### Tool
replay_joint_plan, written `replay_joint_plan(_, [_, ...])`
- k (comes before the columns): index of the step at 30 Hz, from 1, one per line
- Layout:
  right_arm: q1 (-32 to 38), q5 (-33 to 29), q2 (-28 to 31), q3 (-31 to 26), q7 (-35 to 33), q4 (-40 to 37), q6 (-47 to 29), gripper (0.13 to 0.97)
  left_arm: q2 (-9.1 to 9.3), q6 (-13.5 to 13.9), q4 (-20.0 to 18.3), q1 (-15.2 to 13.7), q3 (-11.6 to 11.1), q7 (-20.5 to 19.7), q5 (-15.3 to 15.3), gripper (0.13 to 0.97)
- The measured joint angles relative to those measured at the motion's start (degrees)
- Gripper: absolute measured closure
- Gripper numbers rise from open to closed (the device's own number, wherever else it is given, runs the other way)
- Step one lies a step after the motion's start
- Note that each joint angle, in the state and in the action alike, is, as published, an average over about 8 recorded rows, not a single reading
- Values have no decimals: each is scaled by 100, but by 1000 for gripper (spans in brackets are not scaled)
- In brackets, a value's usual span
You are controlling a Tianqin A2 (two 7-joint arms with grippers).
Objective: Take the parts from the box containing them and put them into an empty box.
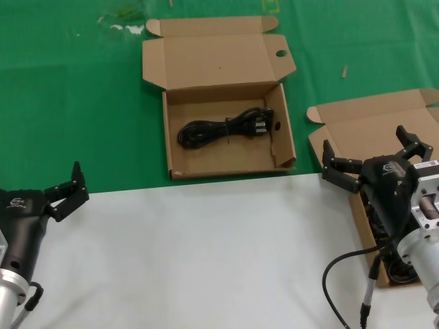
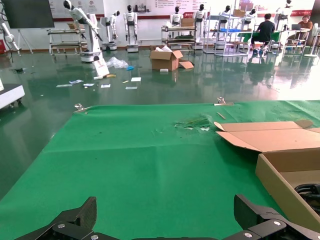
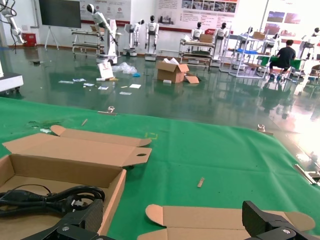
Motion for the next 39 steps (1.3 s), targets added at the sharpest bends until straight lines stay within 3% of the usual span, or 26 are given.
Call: replay_joint_plan(39, [0, 0, 0, 0, 0, 0, 0, 129, 0, 0, 0, 0, 0, 0, 0, 132])
